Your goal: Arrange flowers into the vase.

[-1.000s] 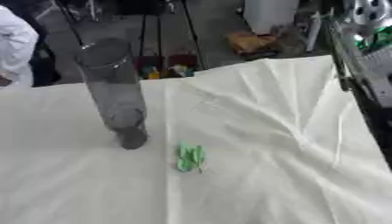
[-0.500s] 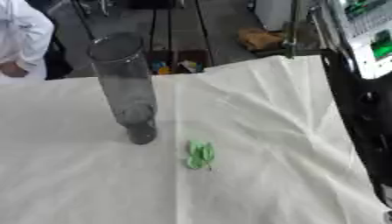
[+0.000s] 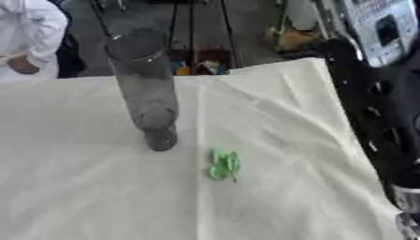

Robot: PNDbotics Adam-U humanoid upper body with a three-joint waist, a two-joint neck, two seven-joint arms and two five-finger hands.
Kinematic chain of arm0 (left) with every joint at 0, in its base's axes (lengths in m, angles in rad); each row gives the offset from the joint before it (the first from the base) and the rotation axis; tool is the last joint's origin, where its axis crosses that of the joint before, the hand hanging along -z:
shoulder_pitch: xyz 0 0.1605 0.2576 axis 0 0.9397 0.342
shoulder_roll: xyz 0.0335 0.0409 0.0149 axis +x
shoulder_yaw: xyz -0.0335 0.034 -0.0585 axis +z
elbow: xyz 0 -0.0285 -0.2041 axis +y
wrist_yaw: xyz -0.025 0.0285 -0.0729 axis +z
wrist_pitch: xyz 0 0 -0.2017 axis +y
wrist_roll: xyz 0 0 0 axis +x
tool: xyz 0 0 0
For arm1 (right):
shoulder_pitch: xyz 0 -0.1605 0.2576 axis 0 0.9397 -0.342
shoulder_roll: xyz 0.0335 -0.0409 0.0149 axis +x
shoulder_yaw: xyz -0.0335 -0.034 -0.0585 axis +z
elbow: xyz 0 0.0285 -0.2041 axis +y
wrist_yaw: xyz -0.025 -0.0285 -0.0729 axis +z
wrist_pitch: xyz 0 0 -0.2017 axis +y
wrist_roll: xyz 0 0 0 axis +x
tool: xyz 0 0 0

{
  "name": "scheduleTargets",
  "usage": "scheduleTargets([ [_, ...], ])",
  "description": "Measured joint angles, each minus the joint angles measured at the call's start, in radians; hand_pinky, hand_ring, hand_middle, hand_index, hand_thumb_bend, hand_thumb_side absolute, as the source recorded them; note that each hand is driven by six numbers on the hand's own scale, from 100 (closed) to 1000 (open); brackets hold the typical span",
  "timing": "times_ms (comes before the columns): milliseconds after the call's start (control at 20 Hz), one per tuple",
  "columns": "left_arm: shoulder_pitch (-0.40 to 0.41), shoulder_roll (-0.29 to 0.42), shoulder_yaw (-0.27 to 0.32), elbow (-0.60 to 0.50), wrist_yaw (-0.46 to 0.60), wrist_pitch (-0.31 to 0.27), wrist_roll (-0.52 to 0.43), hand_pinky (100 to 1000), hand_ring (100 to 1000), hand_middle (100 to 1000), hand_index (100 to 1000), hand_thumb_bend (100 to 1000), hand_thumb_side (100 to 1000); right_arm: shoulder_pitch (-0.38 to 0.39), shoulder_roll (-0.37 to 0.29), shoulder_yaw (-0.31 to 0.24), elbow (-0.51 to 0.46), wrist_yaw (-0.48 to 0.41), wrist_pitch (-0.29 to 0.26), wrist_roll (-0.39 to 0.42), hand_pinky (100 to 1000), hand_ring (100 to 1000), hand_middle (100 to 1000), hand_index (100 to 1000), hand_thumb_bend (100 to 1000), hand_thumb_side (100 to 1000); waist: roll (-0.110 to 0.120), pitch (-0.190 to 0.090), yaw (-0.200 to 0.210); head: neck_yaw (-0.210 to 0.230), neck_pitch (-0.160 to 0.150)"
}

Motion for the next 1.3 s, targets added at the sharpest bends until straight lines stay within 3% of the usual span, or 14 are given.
scheduleTargets([
  [250, -0.004, -0.02, -0.001, 0.0, 0.004, -0.004, -0.003, 825, 951, 895, 943, 100, 1000, -0.04, 0.019, 0.027, 0.038, -0.015, -0.066, -0.066, 100, 100, 100, 100, 129, 651, -0.007, 0.013, 0.021, -0.002, -0.006],
  [450, -0.007, -0.033, -0.005, 0.0, 0.009, -0.005, -0.003, 826, 951, 895, 943, 100, 1000, -0.071, 0.035, 0.037, 0.06, -0.022, -0.089, -0.086, 100, 100, 100, 100, 126, 654, -0.011, 0.024, 0.036, -0.015, -0.013],
  [750, -0.013, -0.041, -0.01, 0.0, 0.012, -0.008, -0.007, 826, 951, 896, 944, 100, 1000, -0.119, 0.055, 0.042, 0.109, -0.022, -0.101, -0.088, 100, 100, 100, 100, 121, 643, -0.02, 0.041, 0.059, -0.046, -0.026],
  [1300, -0.012, -0.039, -0.017, 0.0, 0.014, -0.007, -0.016, 828, 951, 896, 944, 100, 1000, -0.207, 0.072, 0.042, 0.223, -0.001, -0.081, -0.105, 100, 100, 100, 100, 116, 656, -0.048, 0.041, 0.067, -0.056, -0.036],
])
